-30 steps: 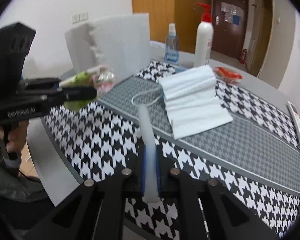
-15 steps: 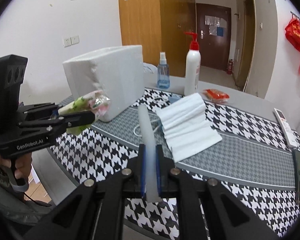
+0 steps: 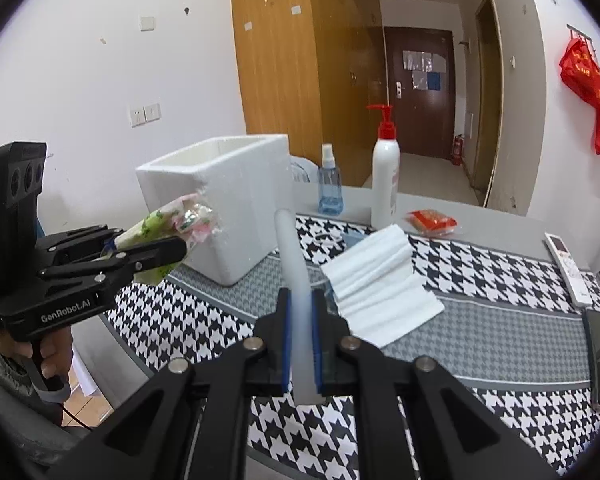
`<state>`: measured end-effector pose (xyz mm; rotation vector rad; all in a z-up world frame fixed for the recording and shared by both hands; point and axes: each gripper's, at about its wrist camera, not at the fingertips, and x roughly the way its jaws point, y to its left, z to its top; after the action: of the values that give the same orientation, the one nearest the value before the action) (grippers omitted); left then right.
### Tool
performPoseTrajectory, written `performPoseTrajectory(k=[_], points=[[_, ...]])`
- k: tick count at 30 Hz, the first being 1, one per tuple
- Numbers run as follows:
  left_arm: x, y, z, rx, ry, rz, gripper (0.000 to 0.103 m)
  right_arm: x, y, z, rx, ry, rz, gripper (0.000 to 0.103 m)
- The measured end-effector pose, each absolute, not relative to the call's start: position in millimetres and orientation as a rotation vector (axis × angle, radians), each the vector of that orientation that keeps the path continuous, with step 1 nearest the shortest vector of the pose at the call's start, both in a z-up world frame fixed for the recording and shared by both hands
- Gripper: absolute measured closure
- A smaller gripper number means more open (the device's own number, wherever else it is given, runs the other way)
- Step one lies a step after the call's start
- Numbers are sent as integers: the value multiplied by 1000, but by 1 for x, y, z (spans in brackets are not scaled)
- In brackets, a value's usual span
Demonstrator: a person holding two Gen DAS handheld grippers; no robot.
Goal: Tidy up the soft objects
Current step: 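Lift and carry the mushroom bag and foam stick over the white foam box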
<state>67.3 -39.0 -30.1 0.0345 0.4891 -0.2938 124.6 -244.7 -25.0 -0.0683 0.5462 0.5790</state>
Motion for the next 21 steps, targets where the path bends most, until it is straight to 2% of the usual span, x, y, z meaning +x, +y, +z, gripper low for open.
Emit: performPoseTrajectory(k=[21], points=[[63,-35,11,68,349,-231,75,134,-238,12,-67,434,574,91]])
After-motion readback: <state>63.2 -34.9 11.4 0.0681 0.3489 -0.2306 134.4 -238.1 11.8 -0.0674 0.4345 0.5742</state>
